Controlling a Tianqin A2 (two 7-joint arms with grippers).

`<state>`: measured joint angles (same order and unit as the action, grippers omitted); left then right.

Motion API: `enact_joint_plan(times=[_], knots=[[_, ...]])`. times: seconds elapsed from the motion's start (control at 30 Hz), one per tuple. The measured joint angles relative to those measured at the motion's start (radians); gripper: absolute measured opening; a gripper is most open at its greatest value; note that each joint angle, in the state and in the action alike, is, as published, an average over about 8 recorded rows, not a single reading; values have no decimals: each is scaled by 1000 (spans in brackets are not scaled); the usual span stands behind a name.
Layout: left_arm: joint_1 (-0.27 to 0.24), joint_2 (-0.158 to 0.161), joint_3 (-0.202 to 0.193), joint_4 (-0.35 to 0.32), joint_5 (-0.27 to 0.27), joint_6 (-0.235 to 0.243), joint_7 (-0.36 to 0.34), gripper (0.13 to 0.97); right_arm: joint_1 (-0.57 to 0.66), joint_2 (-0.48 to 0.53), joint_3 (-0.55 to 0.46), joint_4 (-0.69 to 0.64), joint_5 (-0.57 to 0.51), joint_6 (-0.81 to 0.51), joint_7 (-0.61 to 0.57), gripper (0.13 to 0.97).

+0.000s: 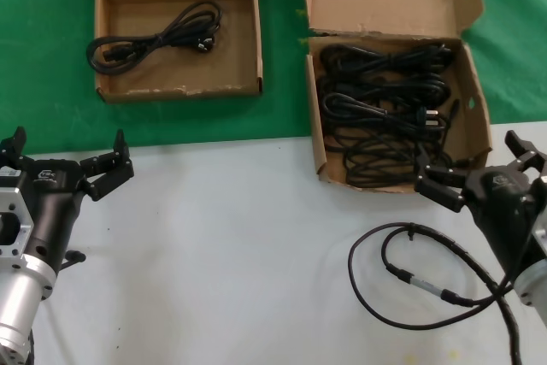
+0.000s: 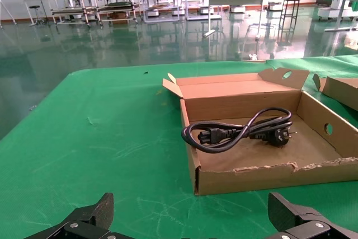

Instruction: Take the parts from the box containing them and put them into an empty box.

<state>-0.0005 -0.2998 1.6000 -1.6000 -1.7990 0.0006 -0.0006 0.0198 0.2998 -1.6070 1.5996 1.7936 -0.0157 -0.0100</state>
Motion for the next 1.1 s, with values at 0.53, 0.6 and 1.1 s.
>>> enact_joint_plan(times=[0.53, 0.6, 1.1], knots=[[0, 0, 0, 0, 0, 0, 0, 966, 0, 0, 0, 0, 0, 0, 0, 966], [0, 0, 0, 0, 0, 0, 0, 966, 0, 0, 0, 0, 0, 0, 0, 966], [0, 0, 0, 0, 0, 0, 0, 966, 0, 0, 0, 0, 0, 0, 0, 966]])
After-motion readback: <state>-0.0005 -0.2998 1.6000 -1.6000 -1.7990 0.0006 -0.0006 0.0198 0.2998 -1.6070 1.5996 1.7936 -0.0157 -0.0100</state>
